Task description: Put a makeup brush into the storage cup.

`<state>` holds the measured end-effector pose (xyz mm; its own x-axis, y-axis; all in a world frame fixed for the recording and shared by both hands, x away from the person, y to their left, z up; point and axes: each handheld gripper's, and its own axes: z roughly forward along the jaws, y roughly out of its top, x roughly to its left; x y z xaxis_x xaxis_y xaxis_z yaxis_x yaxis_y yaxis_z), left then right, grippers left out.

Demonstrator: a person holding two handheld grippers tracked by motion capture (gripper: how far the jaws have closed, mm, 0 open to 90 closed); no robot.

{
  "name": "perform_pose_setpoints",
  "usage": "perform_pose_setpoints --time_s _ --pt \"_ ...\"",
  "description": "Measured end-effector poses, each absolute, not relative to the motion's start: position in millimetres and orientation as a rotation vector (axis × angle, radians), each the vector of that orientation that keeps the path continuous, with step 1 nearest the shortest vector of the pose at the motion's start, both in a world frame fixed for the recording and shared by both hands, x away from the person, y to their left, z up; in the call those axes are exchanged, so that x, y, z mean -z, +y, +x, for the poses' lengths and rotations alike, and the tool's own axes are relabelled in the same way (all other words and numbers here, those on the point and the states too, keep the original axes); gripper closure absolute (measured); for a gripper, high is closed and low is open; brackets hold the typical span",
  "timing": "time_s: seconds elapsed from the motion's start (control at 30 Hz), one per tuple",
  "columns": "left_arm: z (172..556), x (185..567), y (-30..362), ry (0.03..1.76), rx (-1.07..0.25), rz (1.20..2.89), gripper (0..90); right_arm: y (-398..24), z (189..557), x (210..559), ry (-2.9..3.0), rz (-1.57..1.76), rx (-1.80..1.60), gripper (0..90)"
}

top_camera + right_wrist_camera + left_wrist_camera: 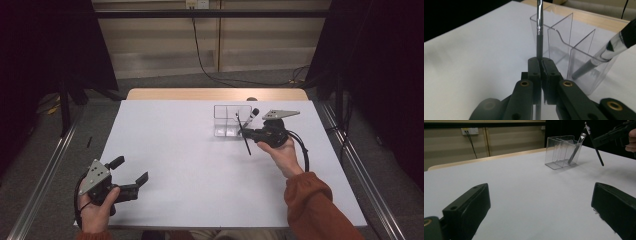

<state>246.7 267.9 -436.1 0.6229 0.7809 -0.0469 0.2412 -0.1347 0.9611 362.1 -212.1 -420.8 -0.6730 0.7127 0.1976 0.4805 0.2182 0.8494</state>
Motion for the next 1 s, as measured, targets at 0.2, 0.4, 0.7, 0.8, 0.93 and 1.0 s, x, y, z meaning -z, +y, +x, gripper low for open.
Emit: perform_pose_setpoints --time_s 0.2,0.4,0.7,0.8,0.93,1.0 --pt "246.4 435.9 268.0 0.846 -0.581 1.686 2.3 -213.1 358.6 417.2 2.184 1.099 -1.522 86.0" --pt "246.3 435.8 267.6 0.846 -0.579 1.686 2.3 -211.1 354.5 415.6 2.123 1.066 -1.591 86.0" --pt "246.6 436.0 267.7 0.847 -0.578 1.686 2.3 -206.7 353.4 409.6 2.103 1.036 -1.619 86.0" --pt "246.7 436.0 267.8 0.848 -0.578 1.685 2.3 -208.4 354.0 406.3 2.083 1.036 -1.628 86.0" --pt "247.0 436.1 267.5 0.843 -0.576 1.687 2.3 -210.1 355.7 400.5 2.052 1.028 -1.631 86.0" --pt "247.1 436.1 267.4 0.844 -0.578 1.686 2.3 -210.5 357.5 397.6 2.042 1.024 -1.640 86.0"
